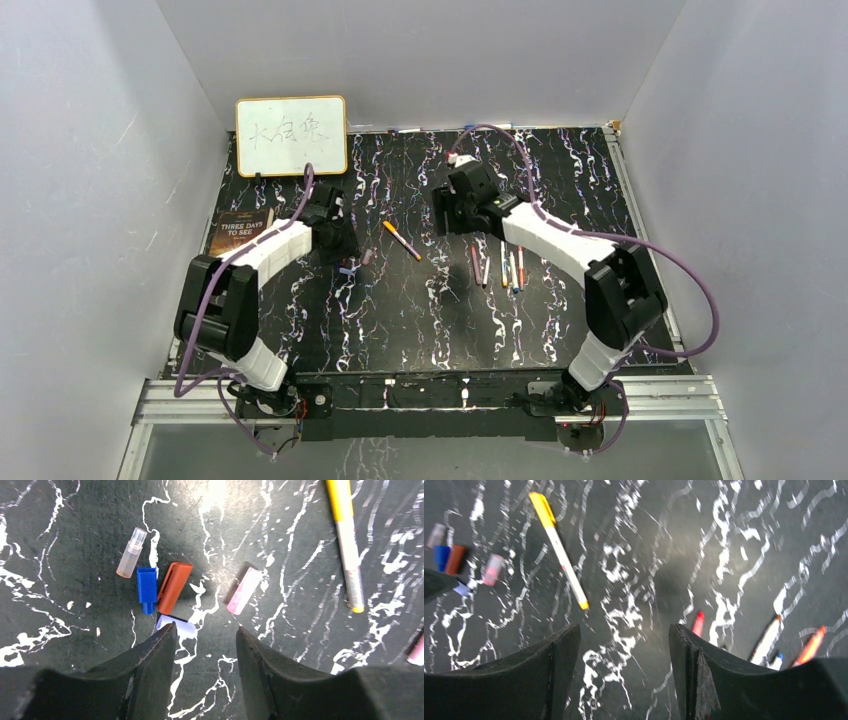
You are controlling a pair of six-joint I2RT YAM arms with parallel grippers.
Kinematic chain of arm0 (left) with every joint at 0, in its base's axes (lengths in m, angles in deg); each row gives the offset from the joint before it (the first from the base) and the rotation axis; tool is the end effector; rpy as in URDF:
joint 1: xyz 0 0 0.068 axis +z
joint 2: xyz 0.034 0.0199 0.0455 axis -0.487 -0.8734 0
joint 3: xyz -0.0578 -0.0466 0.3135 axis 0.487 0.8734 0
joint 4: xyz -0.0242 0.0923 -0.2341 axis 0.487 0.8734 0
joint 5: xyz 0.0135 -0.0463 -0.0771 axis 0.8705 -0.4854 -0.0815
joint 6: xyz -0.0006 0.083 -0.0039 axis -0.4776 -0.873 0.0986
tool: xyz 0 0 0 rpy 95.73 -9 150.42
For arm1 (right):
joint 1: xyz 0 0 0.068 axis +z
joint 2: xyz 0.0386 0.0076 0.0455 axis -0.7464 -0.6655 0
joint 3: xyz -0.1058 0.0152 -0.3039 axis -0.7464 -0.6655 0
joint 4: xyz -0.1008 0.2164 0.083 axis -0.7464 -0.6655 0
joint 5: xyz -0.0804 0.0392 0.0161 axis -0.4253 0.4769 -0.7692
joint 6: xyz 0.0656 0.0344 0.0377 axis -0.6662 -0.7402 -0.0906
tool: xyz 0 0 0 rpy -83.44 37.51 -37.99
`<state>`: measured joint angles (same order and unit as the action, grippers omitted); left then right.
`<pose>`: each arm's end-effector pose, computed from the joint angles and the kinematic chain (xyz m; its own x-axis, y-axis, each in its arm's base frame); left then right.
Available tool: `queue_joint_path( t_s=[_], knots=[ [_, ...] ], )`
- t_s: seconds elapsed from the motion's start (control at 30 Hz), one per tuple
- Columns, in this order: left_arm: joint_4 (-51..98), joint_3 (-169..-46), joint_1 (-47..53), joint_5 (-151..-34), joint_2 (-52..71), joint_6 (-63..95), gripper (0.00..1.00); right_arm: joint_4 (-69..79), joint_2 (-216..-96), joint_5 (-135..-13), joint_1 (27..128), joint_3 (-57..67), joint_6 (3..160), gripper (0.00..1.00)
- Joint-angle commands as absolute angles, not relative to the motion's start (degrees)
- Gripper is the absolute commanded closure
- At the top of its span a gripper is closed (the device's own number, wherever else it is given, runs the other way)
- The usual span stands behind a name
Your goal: Open the pen caps
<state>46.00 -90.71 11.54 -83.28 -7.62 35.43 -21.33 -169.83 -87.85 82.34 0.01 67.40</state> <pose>0.3217 -0.1007 0.2104 -0.8404 -0.2749 -0.4670 -0.1644 0.9505 -0.2636 0.3181 0.2058 0.2724 -0.7794 -0.0994 -0.6185 -0.2404 0.9592 0.1489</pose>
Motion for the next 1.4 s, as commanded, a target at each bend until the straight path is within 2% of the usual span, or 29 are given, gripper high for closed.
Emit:
queue_joint_path(
  t_s=[0.0, 0.13, 0.33, 0.83, 1.03, 1.1, 1.17, 1.23, 1.3, 1.37],
  knots=[
    [50.43, -95.29, 11.3, -82.73, -0.29, 35.79, 0.51, -20.57, -177.28, -81.15, 83.4, 7.37, 72.18, 0.38],
    [52.93, -96.17, 11.39, -83.56, 4.3, 36.66, 0.44, -20.24, -183.99, -79.06, 84.34, 11.82, 73.98, 0.43],
    [55.54, -94.5, 11.39, -84.98, 10.95, 37.09, 0.03, -18.98, -189.9, -78.44, 85.41, 15.22, 74.44, 0.45],
    [58.11, -91.21, 11.39, -86.58, 18.26, 38.88, 0.02, -20.65, -199.38, -82.87, 91.21, 25.29, 75.69, 0.43],
    [57.87, -89.74, 11.39, -88.18, 19.84, 39.77, 0.02, -27.14, -203.34, -89.74, 91.93, 30.08, 74.84, 0.49],
    [57.45, -89.27, 11.39, -88.8, 20.31, 40.19, 0.02, -27.34, -203.29, -90.34, 91.94, 29.0, 74.49, 0.58],
    [57.09, -88.73, 11.36, -89.19, 20.61, 40.41, 0.01, -27.28, -203.2, -90.36, 91.91, 27.57, 74.3, 0.73],
    [56.65, -88.23, 11.38, -89.75, 20.77, 40.67, 0.02, -27.29, -202.97, -90.3, 92.0, 26.07, 74.24, 0.83],
    [55.87, -87.56, 11.38, -90.63, 20.93, 41.16, 0.02, -26.95, -202.05, -89.79, 92.02, 24.0, 74.36, 0.96],
    [54.17, -86.68, 11.39, -92.95, 20.91, 41.75, 0.02, -25.91, -199.79, -87.98, 91.91, 21.08, 74.43, 1.0]
  ],
)
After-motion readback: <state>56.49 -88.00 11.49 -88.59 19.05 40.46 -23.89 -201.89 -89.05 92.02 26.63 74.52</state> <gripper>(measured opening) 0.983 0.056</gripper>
